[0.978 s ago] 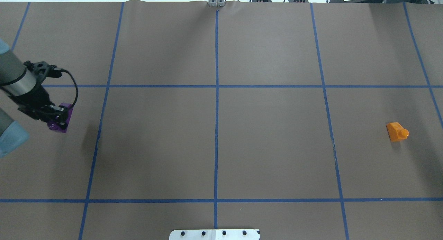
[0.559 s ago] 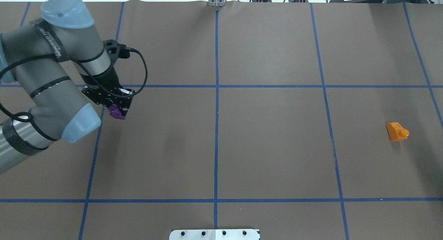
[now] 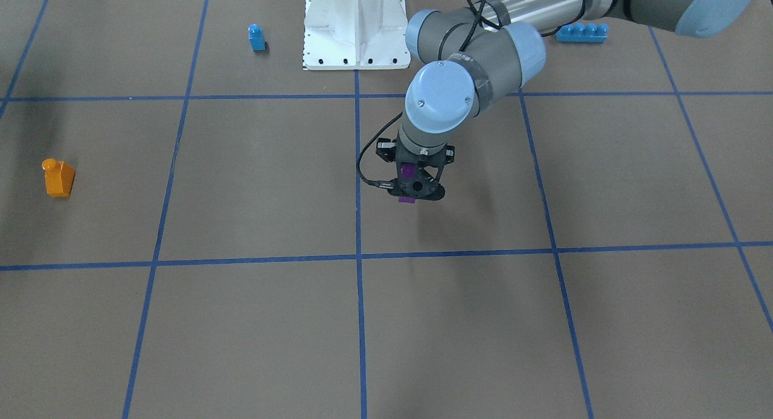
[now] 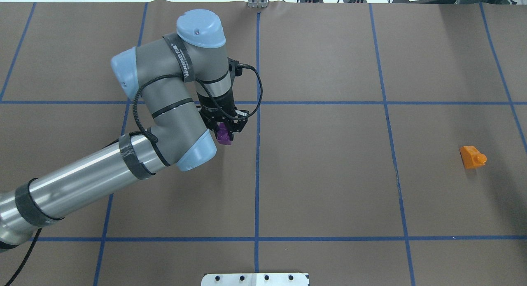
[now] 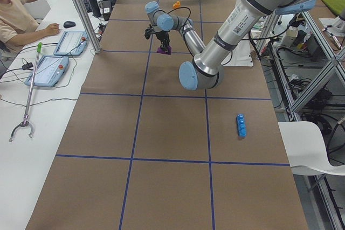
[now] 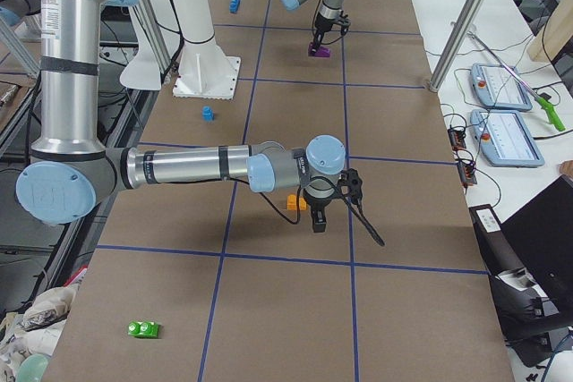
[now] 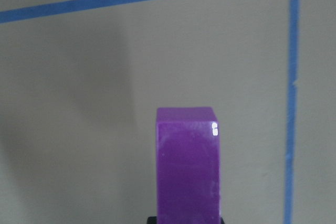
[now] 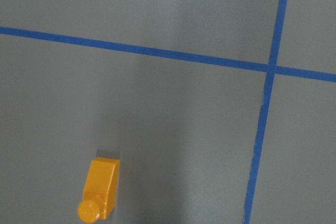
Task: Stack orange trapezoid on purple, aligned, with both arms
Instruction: 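Carry the purple trapezoid with the left gripper toward the table center, then lower the purple trapezoid onto the table center with the left gripper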
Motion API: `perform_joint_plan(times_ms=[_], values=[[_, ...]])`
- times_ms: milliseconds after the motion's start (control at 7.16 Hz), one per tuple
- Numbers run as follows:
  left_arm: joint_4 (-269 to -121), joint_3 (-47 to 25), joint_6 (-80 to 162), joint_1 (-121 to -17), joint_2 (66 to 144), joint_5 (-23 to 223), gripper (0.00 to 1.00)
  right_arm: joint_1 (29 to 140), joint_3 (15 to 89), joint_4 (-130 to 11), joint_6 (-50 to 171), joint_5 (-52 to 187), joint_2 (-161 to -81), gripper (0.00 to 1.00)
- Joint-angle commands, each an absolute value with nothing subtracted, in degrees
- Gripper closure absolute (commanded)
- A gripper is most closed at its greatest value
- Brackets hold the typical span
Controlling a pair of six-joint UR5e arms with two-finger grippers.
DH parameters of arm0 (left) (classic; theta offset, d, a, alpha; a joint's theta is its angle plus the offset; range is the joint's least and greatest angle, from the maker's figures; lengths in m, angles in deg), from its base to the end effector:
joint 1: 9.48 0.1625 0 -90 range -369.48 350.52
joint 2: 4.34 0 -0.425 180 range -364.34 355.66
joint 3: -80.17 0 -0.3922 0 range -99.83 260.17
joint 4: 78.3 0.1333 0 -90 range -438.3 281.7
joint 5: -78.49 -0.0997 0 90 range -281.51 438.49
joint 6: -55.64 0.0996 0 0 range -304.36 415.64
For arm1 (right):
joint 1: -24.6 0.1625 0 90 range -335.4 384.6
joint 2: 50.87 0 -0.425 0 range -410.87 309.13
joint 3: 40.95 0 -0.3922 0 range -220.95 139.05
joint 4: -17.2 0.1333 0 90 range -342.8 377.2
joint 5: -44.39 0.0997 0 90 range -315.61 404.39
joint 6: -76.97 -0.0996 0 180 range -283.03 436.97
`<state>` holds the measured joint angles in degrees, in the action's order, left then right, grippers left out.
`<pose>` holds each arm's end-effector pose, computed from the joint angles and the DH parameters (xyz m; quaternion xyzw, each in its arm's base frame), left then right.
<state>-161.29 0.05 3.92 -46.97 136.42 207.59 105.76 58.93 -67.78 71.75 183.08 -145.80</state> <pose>0.5534 -0.5133 0.1833 -0.0841 0.4132 0.1037 0.9008 -0.0135 -0.4673 0.5996 0.0283 -0.4173 -0.0645 0.9060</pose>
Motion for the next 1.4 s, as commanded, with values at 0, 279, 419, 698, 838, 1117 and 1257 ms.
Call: perform_joint_plan(times_ms=[0, 279, 419, 698, 838, 1117, 1257], values=[[-167.8, 9.8, -1.9, -44.2, 142.0, 205.6, 1.00, 105.7, 59.1, -67.7, 71.7, 183.8, -145.8, 0.00], [-167.8, 12.2, -2.4, -42.4, 143.7, 203.4, 1.00, 105.7, 58.9, -66.0, 71.7, 183.7, -145.8, 0.00], [-167.8, 13.6, -2.4, -41.8, 144.2, 203.4, 1.00, 105.7, 58.9, -66.0, 71.6, 183.8, -145.8, 0.00], [-167.9, 14.0, -5.9, -41.3, 144.4, 203.4, 1.00, 105.7, 58.9, -66.0, 71.6, 183.9, -145.8, 0.00], [-167.9, 14.2, -6.1, -41.3, 144.7, 203.4, 1.00, 105.7, 58.9, -66.0, 71.6, 183.8, -145.8, 0.00], [-167.9, 14.9, -7.8, -41.1, 144.7, 203.4, 1.00, 105.7, 58.8, -66.0, 71.6, 183.8, -145.8, 0.00], [-168.0, 15.0, -8.2, -41.0, 144.7, 203.4, 1.00, 105.7, 58.7, -66.0, 71.6, 183.8, -145.8, 0.00]])
